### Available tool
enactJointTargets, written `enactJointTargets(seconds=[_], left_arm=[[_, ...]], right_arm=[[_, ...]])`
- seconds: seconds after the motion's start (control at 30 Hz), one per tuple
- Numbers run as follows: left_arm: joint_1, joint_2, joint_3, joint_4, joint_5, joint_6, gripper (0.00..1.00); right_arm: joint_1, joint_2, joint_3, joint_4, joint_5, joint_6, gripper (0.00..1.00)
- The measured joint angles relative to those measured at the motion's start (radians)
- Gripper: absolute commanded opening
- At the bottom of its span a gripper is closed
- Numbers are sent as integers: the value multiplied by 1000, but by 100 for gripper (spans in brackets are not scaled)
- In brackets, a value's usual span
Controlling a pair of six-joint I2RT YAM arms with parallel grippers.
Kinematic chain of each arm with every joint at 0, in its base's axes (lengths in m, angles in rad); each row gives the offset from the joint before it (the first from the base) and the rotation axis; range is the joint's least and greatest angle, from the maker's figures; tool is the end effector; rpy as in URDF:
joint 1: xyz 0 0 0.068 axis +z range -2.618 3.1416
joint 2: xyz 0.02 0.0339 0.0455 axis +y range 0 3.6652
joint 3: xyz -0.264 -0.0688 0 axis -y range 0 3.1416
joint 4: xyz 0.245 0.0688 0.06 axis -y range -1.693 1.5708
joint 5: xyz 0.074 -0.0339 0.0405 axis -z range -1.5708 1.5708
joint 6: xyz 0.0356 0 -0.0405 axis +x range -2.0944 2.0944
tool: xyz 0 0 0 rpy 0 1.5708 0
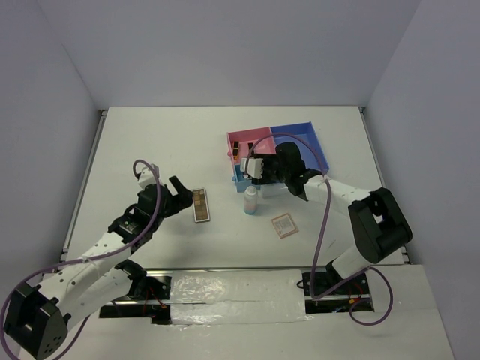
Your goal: Organize the makeup
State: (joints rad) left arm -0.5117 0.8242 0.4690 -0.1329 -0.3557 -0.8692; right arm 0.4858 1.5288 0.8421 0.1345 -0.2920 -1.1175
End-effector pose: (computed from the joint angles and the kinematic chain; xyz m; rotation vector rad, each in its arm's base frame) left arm 0.1683 -0.0803 0.2280 -0.5828 1.9790 -0.5012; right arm 0.2857 0.1624 0.2116 -1.6217 1.3309 -0.0704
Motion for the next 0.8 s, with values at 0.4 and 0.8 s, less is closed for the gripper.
enactJointTargets(seconds=[0.4,0.8], left_arm=[[0,66,0,40,48,2,97],[0,227,29,62,112,8,53]], right_arm=[[-2,30,29,0,19,-18,85],[-79,-17,172,-259,-68,25,100]])
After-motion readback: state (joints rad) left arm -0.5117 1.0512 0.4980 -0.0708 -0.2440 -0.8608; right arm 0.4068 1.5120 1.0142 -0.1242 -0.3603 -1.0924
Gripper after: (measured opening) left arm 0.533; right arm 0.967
